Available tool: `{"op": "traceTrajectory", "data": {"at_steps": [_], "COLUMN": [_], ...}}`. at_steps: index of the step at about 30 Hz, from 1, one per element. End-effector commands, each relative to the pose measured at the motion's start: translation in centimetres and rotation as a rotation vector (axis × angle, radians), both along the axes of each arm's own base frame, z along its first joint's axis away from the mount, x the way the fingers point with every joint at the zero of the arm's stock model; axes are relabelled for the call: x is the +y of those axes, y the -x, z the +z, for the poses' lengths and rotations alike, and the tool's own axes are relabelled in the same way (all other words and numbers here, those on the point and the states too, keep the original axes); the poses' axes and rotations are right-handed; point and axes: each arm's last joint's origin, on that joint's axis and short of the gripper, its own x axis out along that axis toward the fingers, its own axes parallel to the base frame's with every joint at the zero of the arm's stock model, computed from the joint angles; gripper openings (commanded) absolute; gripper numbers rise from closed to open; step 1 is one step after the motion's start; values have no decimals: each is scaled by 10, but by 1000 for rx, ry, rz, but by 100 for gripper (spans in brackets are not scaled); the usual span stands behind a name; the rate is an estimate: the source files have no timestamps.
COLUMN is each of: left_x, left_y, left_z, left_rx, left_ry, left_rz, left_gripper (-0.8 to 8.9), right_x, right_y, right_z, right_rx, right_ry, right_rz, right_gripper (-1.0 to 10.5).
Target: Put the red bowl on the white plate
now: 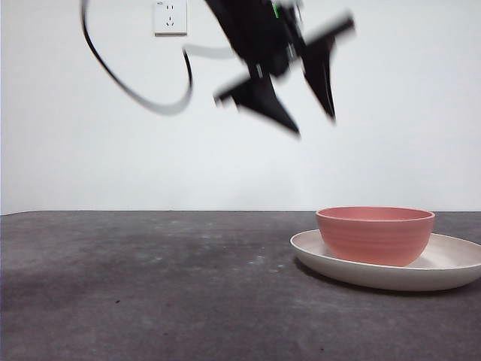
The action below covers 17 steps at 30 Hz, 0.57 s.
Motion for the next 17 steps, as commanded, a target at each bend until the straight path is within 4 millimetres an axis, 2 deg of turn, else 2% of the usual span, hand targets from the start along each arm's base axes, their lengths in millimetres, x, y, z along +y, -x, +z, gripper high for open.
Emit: {"op": "traceTrajectory", "data": {"at_steps": [1, 5, 8, 13, 17], "left_x": [13, 41, 61, 92, 113], "left_y": [5, 17, 27, 46, 71], "left_z": [28, 60, 69, 53, 35], "left_rx": [-71, -130, -149, -128, -133], "left_ry": [13, 42, 49, 29, 32], "left_rz": [9, 39, 62, 96, 101], "left_gripper": [258, 258, 257, 257, 257], "right_x": [0, 0, 0, 0, 0], "right_y": [0, 0, 0, 0, 0], "right_z": [4, 4, 4, 4, 4], "right_rx": [-9, -8, -9, -8, -7], "right_ry": [-4, -4, -4, -4, -4], "right_rz": [-1, -1, -1, -1, -1], "right_gripper": [396, 396, 396, 396, 396]}}
